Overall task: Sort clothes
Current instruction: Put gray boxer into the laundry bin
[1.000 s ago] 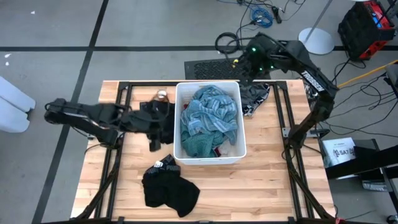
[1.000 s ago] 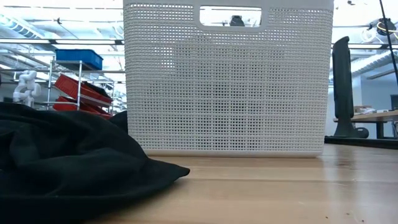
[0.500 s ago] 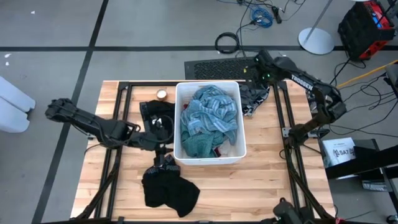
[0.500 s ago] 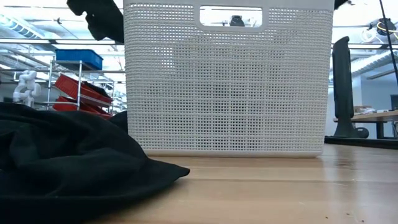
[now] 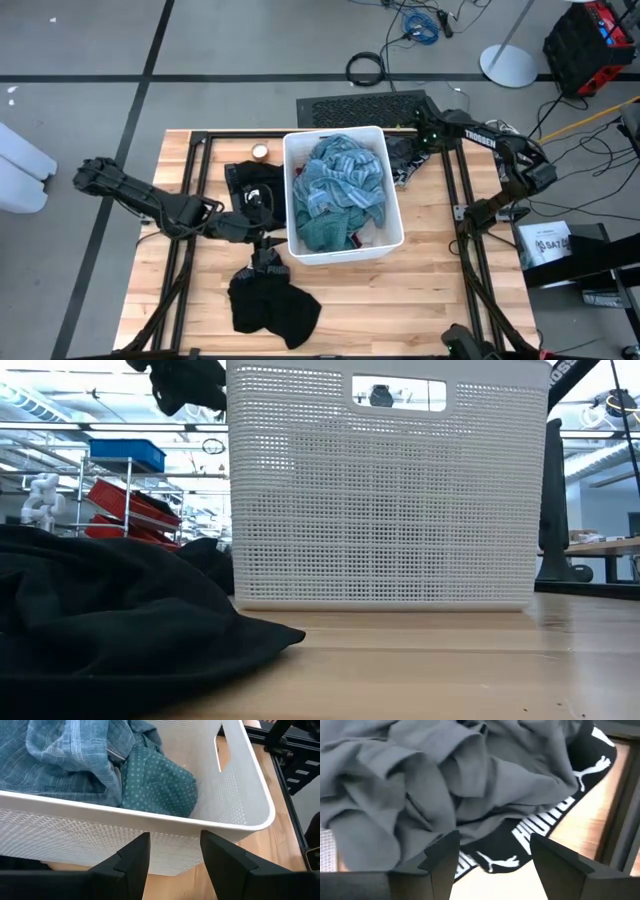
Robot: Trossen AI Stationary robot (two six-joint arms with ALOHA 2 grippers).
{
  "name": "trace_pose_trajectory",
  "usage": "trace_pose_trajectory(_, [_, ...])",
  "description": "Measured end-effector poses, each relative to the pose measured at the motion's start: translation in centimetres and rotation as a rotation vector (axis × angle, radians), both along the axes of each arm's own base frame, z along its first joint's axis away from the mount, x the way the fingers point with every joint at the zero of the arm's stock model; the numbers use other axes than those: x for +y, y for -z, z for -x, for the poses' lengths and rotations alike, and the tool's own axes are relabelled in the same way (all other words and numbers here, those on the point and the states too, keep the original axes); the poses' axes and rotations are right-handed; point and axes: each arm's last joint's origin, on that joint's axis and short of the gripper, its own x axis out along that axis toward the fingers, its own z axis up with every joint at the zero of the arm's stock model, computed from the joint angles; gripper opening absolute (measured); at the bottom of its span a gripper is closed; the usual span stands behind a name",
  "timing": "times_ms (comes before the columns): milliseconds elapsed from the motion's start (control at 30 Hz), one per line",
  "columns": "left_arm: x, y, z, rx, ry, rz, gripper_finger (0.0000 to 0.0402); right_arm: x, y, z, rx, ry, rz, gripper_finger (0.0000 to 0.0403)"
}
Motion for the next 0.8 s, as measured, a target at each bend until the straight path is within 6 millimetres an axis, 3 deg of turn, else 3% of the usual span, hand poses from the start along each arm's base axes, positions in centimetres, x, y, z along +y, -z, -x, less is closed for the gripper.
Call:
trace_pose_trajectory(433, [0.0,0.9,0.8,0.112,-0.014,0.015,0.0184,1.9,4.1,0.7,0.032,-0.073,-0.021,0.0218])
trace_pose_trajectory(533, [-0.3,0.9,0.9,0.115,-0.003,0.015,0.0184,2.2,4.5,0.7,0.041,-0.09,-0.03,0.0175])
trace_pose_trajectory(700, [-0.5,0.9,0.9,0.112,0.004,0.015,0.0184,2.7,4.6,0.6,0.052,-0.122,-0.056,0.0035])
trace_pose_trajectory(800, [-0.7,0.8,0.9,0.1,0.015,0.019,0.0184,3.0,4.5,0.2,0.057,-0.149,-0.059,0.0012])
